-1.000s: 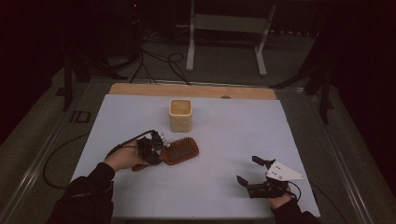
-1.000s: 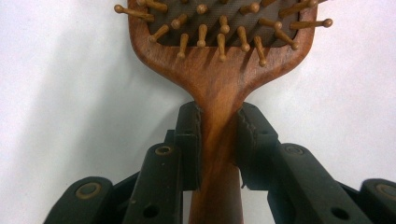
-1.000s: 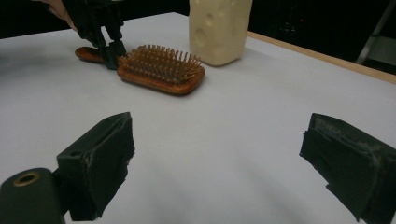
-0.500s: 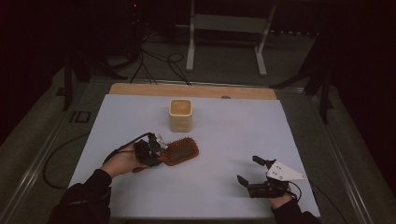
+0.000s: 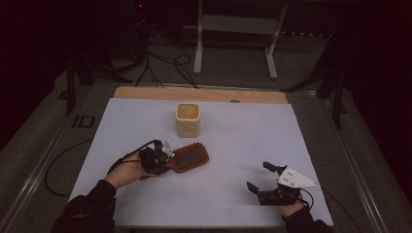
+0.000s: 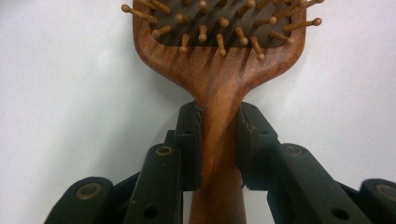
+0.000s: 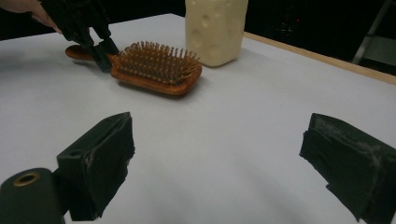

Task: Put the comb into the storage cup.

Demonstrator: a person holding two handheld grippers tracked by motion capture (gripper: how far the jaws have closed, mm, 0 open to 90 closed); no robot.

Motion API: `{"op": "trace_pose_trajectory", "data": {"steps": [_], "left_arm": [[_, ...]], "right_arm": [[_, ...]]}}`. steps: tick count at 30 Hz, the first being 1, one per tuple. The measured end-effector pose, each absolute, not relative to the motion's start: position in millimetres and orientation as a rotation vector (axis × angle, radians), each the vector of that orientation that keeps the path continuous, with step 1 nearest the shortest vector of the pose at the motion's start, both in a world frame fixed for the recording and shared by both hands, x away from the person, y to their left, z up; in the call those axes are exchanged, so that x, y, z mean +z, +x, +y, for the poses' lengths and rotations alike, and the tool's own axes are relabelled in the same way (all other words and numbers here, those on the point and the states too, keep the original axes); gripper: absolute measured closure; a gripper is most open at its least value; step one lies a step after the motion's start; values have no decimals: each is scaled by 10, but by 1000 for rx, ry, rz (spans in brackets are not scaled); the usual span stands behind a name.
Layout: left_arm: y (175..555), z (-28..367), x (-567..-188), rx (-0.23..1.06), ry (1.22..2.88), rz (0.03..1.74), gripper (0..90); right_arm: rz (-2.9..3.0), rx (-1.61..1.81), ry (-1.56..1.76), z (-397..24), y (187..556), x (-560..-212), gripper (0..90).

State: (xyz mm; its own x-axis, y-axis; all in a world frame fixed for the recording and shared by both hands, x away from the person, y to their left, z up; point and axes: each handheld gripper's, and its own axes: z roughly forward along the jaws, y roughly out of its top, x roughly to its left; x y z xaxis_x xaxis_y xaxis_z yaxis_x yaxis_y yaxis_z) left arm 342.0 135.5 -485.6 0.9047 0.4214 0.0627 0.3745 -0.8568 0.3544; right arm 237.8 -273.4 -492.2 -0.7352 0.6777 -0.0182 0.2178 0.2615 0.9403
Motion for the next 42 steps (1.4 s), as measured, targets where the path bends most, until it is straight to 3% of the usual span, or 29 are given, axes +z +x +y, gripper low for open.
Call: {"op": "trace_pose_trajectory", "data": {"steps": [31, 42], "left_arm": [[3270, 1075, -4635, 301, 2512, 567, 734], [3251, 902, -4567, 338, 2349, 621, 734]], "right_arm": [[2102, 1481, 829, -2755, 2376, -4904, 85], [2106, 1481, 825, -2742, 2375, -4906, 85]]}}
